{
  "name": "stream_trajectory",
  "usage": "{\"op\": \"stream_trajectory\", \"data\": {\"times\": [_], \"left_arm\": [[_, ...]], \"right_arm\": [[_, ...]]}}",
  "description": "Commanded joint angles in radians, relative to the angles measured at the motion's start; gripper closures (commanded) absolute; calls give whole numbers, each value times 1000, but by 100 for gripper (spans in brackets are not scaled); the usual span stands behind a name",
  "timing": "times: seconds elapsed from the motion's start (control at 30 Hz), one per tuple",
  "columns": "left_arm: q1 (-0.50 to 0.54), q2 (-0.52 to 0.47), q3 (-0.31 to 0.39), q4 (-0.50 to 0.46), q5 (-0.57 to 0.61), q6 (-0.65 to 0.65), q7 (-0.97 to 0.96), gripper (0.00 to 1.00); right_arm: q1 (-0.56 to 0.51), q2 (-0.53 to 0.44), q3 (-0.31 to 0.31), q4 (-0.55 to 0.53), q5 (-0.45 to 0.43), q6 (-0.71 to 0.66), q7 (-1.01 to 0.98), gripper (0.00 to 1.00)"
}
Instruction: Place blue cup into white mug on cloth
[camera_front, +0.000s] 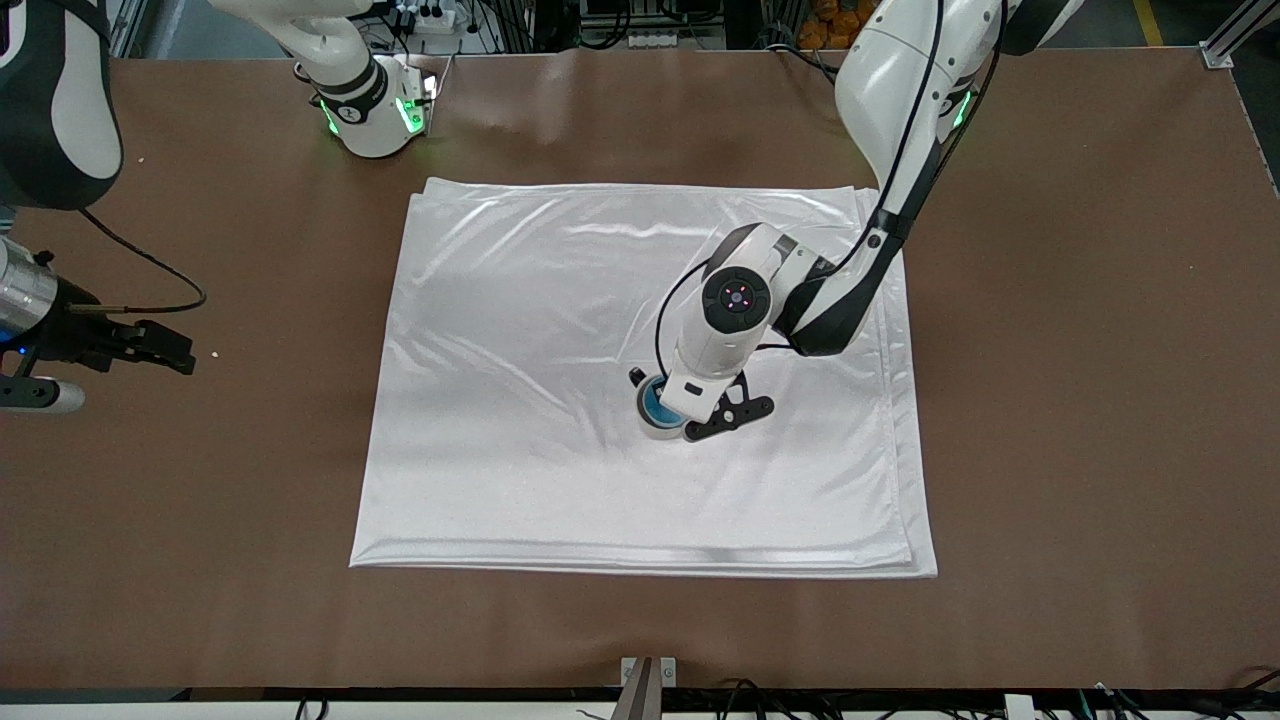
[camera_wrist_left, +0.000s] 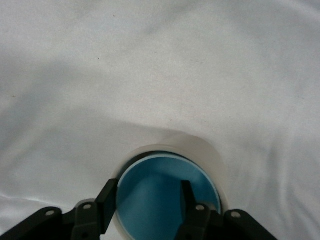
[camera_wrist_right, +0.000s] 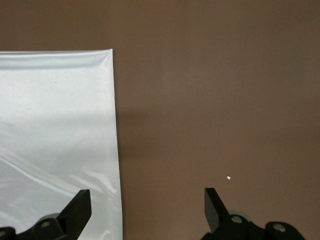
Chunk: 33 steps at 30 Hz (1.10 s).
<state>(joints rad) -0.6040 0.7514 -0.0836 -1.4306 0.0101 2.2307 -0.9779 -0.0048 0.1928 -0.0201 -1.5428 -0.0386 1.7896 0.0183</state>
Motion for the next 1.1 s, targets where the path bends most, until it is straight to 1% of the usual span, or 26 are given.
{"op": "stream_trajectory", "data": {"times": [0.0, 0.37, 0.63, 0.7, 0.83, 0.93, 1.07], "left_arm": [[-8, 16, 5, 16, 24, 10, 1, 0], [-10, 3, 5, 21, 24, 6, -7, 0], [0, -29, 8, 21, 27, -2, -2, 0], [4, -44, 16, 19, 28, -2, 8, 0], [16, -78, 67, 19, 41, -22, 57, 0], [53, -102, 87, 19, 41, -57, 135, 0], [163, -135, 88, 19, 36, -97, 254, 0]], "right_arm": [[3, -29, -6, -52, 22, 46, -17, 0], [2, -33, -4, -59, 22, 51, -17, 0], [2, -33, -3, -59, 22, 48, -15, 0], [2, -35, -3, -59, 22, 48, -15, 0], [2, -35, -3, -59, 22, 47, -15, 0], [2, -36, -1, -56, 22, 47, -15, 0], [2, -36, 0, -54, 22, 47, -15, 0]]}}
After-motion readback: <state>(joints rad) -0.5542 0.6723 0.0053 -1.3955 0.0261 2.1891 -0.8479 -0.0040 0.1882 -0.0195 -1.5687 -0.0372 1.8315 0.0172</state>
